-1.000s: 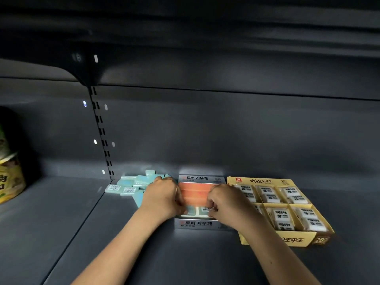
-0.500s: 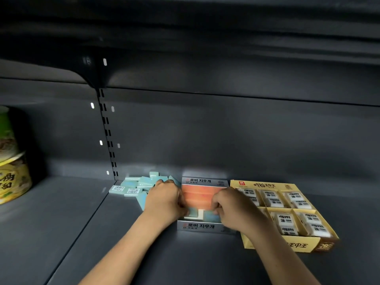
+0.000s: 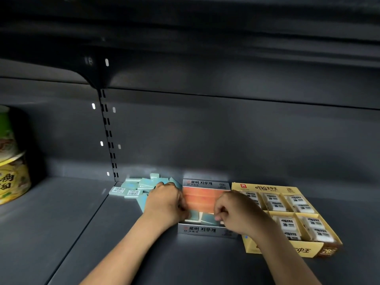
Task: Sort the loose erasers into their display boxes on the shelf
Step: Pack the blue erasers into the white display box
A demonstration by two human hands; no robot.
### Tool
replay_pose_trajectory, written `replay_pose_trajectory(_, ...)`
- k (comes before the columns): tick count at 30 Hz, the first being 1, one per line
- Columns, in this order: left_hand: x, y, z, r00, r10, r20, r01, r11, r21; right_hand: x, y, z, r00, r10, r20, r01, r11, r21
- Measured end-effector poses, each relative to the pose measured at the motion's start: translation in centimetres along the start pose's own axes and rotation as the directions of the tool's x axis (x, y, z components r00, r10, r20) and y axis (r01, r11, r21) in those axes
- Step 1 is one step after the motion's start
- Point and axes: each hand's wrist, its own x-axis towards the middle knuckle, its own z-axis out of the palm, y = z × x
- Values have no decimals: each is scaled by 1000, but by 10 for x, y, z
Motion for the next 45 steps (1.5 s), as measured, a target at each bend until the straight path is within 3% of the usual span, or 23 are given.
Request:
replay_pose_trajectory(5, 4, 1, 5, 1000, -16, -19, 17, 999, 50, 2, 4, 4, 994, -17, 106, 12, 999, 51)
replay_pose_trajectory(11, 9, -2, 11, 999, -36, -2, 36, 998, 58, 5, 2, 5, 992, -4, 129, -7, 997, 82)
replay_pose_trajectory(14, 7, -4, 6, 1000, -21, 18, 23, 992, -125, 5, 2, 6, 992, -5, 124, -6, 996, 84)
replay_pose_trajectory(18, 8, -22, -10, 998, -56, 41, 69, 903, -424, 3, -1, 0, 992, -23, 122, 8, 992, 124)
replay_pose_trajectory(22, 9, -54, -41, 969, -228, -97, 153, 858, -491, 2, -4, -4, 995, -26, 100, 15, 994, 110)
replay_pose_trajectory(28, 6, -104, -75, 923, -314, -222, 182, 866, -467, 11, -15, -13, 997, -46, -57, 52, 992, 112)
replay_pose_trajectory(33, -2, -134, -71, 944, -156, -290, 14, 898, -440, 36, -45, -8, 986, -146, -86, 154, 983, 98)
replay_pose_trajectory(38, -2, -134, -44, 978, 198, -68, -209, 913, -351, 61, -71, 6, 990, -129, -62, 126, 991, -40)
replay_pose_trajectory(45, 1, -122, -23, 959, 275, 68, -262, 952, -156, 86, -85, 17, 996, -83, 40, 91, 955, -284)
